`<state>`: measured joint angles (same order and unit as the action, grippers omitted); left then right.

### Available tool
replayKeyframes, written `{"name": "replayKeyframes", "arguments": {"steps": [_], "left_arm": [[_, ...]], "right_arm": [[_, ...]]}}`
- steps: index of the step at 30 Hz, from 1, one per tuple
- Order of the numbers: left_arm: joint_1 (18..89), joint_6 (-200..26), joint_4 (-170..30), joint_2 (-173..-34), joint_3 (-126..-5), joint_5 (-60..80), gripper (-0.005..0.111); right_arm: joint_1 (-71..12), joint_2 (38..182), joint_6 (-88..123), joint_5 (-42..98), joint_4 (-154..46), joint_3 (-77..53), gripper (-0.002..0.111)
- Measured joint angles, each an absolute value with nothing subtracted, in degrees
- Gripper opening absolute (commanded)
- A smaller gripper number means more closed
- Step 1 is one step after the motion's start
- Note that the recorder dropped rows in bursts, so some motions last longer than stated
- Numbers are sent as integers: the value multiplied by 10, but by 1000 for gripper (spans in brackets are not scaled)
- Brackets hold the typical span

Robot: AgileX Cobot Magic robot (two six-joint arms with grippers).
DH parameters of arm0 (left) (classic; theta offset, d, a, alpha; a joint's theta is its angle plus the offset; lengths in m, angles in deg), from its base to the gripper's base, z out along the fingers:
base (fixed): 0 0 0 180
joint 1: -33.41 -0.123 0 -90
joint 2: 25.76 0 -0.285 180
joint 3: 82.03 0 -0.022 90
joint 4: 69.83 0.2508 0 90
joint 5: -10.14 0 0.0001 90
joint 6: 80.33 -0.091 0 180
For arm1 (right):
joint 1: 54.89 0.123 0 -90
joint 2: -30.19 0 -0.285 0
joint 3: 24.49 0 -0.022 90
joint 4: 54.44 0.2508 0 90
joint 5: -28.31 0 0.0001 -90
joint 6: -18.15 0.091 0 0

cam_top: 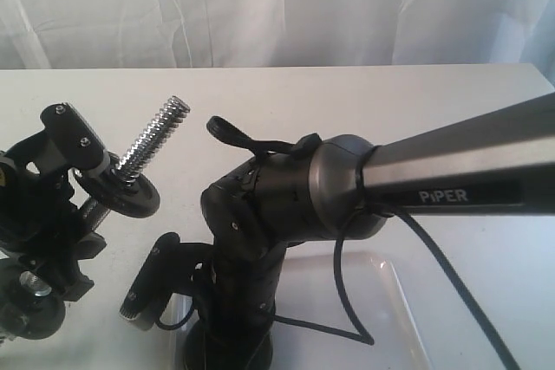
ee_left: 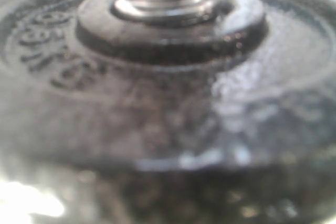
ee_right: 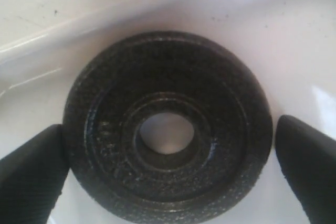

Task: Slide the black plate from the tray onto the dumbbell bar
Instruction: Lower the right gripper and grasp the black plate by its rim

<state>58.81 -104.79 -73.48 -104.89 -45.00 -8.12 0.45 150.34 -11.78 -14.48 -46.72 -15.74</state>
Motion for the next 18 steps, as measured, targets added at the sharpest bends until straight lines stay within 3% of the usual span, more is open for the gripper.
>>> {"name": "replayKeyframes", "arguments": {"steps": [13,16,18], "left_arm": [[588,-1048,-735,-1049,-450,-81,0],[588,-1048,-735,-1049,-450,-81,0],[588,-1048,-735,-1049,-450,-81,0]], "right_arm": [[6,1512,-108,-143,-475,-163,102],[7,1513,-92,-144,-477,-163,93],[7,1514,-84,-146,-479,-165,78]]}}
